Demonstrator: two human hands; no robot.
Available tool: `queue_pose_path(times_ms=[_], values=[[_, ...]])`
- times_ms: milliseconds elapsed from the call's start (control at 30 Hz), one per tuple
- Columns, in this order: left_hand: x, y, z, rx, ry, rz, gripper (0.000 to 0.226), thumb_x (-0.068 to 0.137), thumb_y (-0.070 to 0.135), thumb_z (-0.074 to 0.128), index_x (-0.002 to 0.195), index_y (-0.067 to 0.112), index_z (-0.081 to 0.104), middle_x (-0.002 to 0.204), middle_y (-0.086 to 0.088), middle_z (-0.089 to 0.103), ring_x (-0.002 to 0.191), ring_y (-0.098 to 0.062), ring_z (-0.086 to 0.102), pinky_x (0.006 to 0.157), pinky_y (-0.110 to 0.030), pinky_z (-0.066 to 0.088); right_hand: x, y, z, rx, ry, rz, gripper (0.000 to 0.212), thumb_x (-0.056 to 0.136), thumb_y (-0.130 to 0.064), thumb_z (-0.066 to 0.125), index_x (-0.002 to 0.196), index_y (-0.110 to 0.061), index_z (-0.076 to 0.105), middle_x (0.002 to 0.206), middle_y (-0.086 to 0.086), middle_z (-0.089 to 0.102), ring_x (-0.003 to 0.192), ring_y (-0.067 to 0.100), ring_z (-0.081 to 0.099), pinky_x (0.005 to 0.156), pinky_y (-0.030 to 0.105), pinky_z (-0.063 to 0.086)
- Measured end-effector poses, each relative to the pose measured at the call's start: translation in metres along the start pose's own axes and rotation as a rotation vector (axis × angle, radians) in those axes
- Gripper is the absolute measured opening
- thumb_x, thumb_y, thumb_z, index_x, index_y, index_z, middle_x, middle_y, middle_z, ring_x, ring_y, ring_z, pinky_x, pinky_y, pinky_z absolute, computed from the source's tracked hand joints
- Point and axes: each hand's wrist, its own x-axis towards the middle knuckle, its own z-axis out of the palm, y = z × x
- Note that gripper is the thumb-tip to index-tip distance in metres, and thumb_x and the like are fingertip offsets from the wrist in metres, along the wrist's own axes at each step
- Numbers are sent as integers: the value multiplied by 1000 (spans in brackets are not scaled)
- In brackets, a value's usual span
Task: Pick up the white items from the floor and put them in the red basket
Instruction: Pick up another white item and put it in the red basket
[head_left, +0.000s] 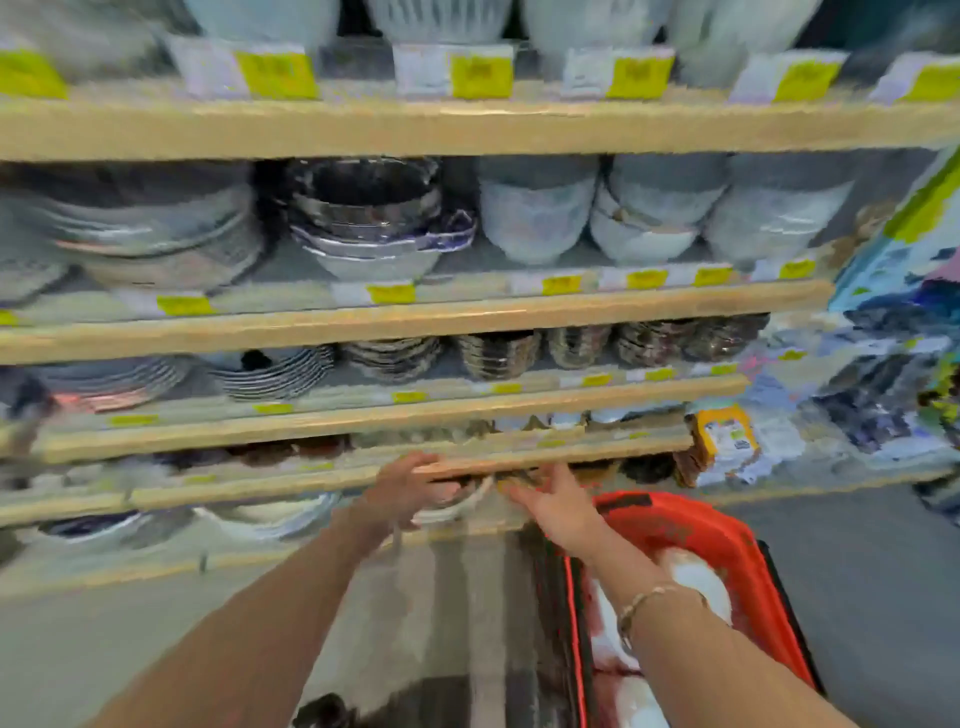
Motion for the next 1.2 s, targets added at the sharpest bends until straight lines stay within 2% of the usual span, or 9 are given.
queue_pose_path(times_ms=[67, 100, 167, 233, 367, 533, 633, 867, 1200], values=[[-30, -20, -60, -99, 169, 1, 35, 89, 8, 59, 122, 19, 52, 91, 4, 55, 56, 5, 62, 39, -8, 45, -7, -52, 48, -105, -127, -82, 63, 78, -44, 71, 119, -6, 44, 108, 9, 60, 99, 25, 59, 85, 32, 45], [-43, -29, -87, -154, 256, -4, 39, 89, 7, 60, 127, 12, 51, 91, -4, 58, 56, 0, 62, 37, -10, 45, -13, -76, 70, -153, -172, -117, 63, 81, -44, 68, 125, -7, 42, 111, 9, 59, 99, 26, 58, 82, 30, 44], [-83, -56, -147, -258, 406, -17, 47, 82, 13, 69, 127, 11, 52, 101, -11, 57, 74, -12, 58, 46, -18, 48, -22, -120, 134, -213, -277, -195, 69, 85, -43, 65, 136, -5, 37, 129, 14, 54, 114, 30, 55, 88, 30, 42], [-121, -86, -201, -325, 492, -33, 48, 79, 20, 73, 123, 14, 54, 104, -8, 57, 86, -19, 54, 61, -25, 46, -40, -158, 198, -259, -386, -250, 70, 85, -45, 64, 137, -6, 37, 136, 13, 49, 121, 30, 51, 85, 27, 38], [-203, -164, -308, -463, 696, -82, 33, 83, 30, 68, 114, 22, 57, 107, -4, 61, 99, -22, 55, 74, -32, 47, -92, -221, 348, -362, -595, -295, 48, 82, -49, 64, 106, -11, 46, 95, 6, 56, 83, 21, 54, 68, 30, 40], [-308, -258, -414, -556, 895, -153, 29, 84, 33, 66, 109, 23, 56, 105, -1, 61, 103, -23, 55, 78, -33, 46, -178, -270, 510, -487, -813, -367, 46, 84, -49, 61, 109, -13, 46, 102, 5, 57, 87, 20, 56, 67, 28, 40], [-345, -300, -457, -629, 957, -189, 25, 85, 33, 65, 106, 23, 55, 106, 0, 59, 101, -23, 54, 75, -32, 46, -218, -290, 581, -568, -895, -389, 41, 84, -47, 63, 102, -15, 45, 92, 3, 56, 76, 18, 54, 60, 27, 40], [-395, -359, -562, -745, 1083, -231, 42, 85, 37, 64, 121, 18, 55, 111, -3, 57, 96, -21, 55, 65, -27, 45, -268, -354, 728, -709, -1066, -453, 40, 86, -44, 62, 105, -14, 42, 116, 10, 57, 91, 21, 56, 88, 42, 47], [-460, -420, -764, -873, 1347, -237, 35, 86, 34, 64, 116, 17, 58, 109, -3, 58, 90, -21, 54, 61, -25, 42, -326, -492, 964, -787, -1271, -620, 35, 86, -42, 62, 97, -15, 41, 103, 9, 54, 89, 23, 54, 86, 40, 43]])
